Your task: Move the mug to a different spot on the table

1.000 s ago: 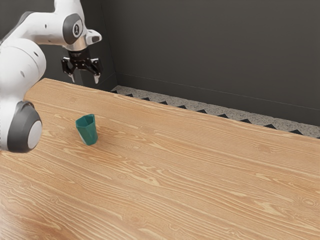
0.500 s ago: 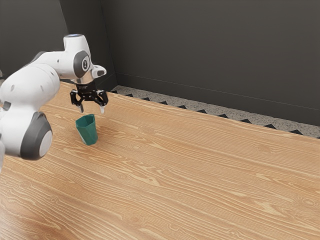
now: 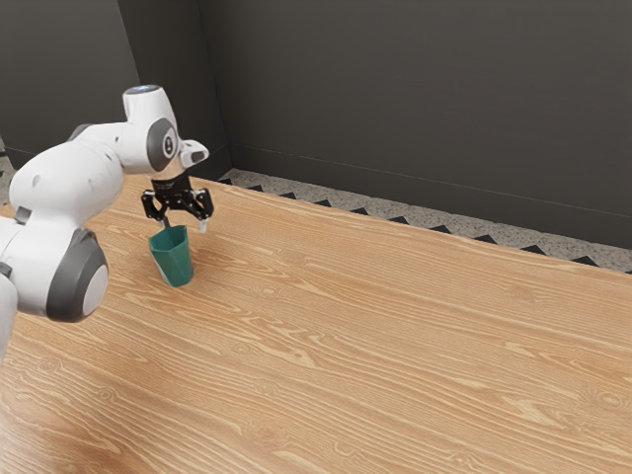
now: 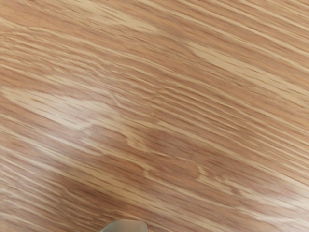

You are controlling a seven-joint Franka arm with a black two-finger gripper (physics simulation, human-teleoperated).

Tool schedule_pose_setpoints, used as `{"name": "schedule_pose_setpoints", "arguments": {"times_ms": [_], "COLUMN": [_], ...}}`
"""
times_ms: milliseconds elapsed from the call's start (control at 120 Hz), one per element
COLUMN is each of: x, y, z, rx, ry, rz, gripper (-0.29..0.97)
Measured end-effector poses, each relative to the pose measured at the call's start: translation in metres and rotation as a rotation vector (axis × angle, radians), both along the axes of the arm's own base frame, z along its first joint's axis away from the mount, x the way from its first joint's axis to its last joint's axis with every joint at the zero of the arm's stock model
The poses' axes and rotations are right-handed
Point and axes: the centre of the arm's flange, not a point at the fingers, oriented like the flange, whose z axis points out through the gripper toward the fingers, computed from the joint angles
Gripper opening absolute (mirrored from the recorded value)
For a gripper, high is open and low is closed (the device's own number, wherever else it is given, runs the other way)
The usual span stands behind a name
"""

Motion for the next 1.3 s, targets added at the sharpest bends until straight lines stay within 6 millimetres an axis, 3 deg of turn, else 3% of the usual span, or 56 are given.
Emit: {"name": "schedule_pose_setpoints", "arguments": {"times_ms": [233, 600, 1300], "x": [-0.006, -0.013, -0.015], "y": [0.015, 0.02, 0.017], "z": [0.001, -0.018, -0.024], "rx": [0.021, 0.017, 0.021], "ry": [0.008, 0.042, 0.059], "rz": [0.022, 0.058, 0.101], "gripper": [0.52, 0.49, 0.17]}}
